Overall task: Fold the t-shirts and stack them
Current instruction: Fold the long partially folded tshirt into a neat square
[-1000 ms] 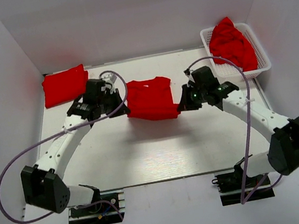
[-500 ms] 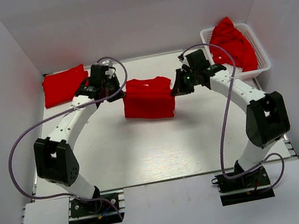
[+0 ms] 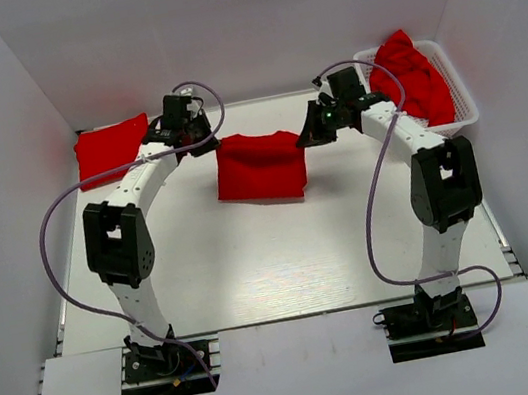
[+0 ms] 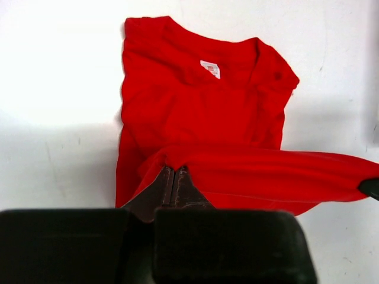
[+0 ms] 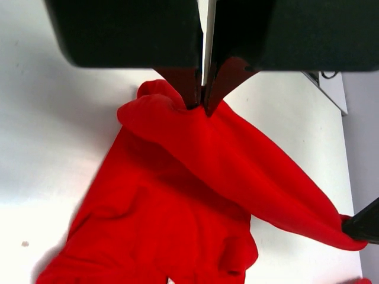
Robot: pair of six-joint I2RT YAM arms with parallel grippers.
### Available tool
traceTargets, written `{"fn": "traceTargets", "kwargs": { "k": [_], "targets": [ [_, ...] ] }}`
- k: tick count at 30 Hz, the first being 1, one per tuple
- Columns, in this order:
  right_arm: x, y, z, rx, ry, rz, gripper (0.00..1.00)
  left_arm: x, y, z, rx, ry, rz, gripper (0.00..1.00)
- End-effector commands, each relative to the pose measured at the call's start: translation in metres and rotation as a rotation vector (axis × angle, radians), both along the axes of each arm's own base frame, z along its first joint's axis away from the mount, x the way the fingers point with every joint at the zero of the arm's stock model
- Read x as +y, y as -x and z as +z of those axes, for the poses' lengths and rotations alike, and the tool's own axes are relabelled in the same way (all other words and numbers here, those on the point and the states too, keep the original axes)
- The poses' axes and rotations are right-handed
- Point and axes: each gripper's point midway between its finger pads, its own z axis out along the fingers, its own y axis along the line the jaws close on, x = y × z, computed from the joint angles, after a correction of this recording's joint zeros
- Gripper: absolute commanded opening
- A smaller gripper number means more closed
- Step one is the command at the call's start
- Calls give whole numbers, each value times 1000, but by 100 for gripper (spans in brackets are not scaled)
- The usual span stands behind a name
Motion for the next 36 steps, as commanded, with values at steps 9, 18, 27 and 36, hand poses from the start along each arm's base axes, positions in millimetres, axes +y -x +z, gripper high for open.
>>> {"fn": "traceTargets", "kwargs": {
  "k": [9,18,27,36],
  "targets": [
    [-5,-68,3,-128,-77,17,0,-3,-76,24,-238,76,-37,0],
    [-4,-82,19,-232,-115,58,0,-21,-87,33,-338,164,-131,0],
    [-7,-123,7,-250,-167,57,0,-16,-119,-3,-322,179,-86,0],
    [-19,-238,40,-564,-257,-89,89,-31,-204,-21,-396,266,-77,100]
  ]
}}
